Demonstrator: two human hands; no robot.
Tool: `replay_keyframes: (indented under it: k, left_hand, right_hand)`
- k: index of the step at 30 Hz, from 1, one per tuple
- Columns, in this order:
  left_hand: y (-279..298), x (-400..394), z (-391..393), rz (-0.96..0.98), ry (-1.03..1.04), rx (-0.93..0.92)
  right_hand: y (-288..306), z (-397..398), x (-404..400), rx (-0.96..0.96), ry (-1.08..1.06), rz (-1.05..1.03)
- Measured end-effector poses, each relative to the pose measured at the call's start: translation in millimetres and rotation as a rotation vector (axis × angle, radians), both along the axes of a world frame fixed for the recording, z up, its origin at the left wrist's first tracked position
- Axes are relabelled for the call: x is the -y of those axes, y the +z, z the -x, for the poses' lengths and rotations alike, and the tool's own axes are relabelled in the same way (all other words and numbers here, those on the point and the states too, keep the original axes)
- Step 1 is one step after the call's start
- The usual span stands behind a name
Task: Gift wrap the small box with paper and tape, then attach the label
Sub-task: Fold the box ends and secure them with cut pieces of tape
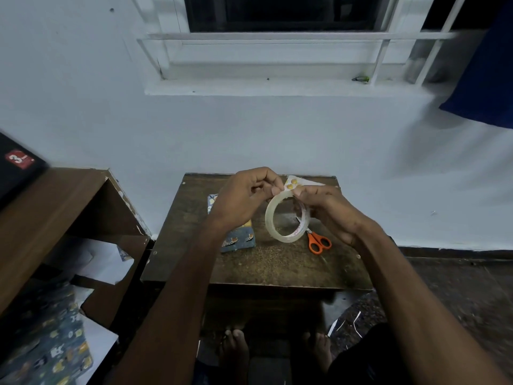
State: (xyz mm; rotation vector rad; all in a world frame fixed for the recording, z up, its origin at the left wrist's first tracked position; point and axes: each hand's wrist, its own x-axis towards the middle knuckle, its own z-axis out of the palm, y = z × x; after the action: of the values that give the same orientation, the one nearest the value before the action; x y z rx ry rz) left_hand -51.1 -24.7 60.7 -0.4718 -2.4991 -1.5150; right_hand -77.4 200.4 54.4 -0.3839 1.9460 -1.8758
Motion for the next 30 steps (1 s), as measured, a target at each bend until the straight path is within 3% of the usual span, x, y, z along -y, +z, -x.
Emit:
replay_keyframes:
  k: [6, 11, 19, 24, 30]
  left_hand:
    - [-0.2, 0.0, 0.6, -0.052, 0.005, 0.008]
    - [3.2, -1.0, -0.8, -0.12, 0.02, 0.029]
    - [1.8, -2.4, -3.2, -0.146, 0.048, 0.029]
    - [1.9, -5.0, -5.4, -0.125, 0.051, 0.024]
    - [-1.1, -1.7, -2.7, -0.098, 0.073, 0.004]
  right_hand:
    - [1.0, -0.2, 4.9, 0.167, 0.114, 0.233]
    - [2.4, 0.1, 0.0, 0.147, 0.161, 0.189]
    - [7.5, 3.5, -10.1, 0.36, 0.311, 0.268]
    - [5.2, -2.7, -6.2, 0.255, 0.369, 0.236]
    - [0.0, -4.3, 5.5, 0.137, 0.254, 0.172]
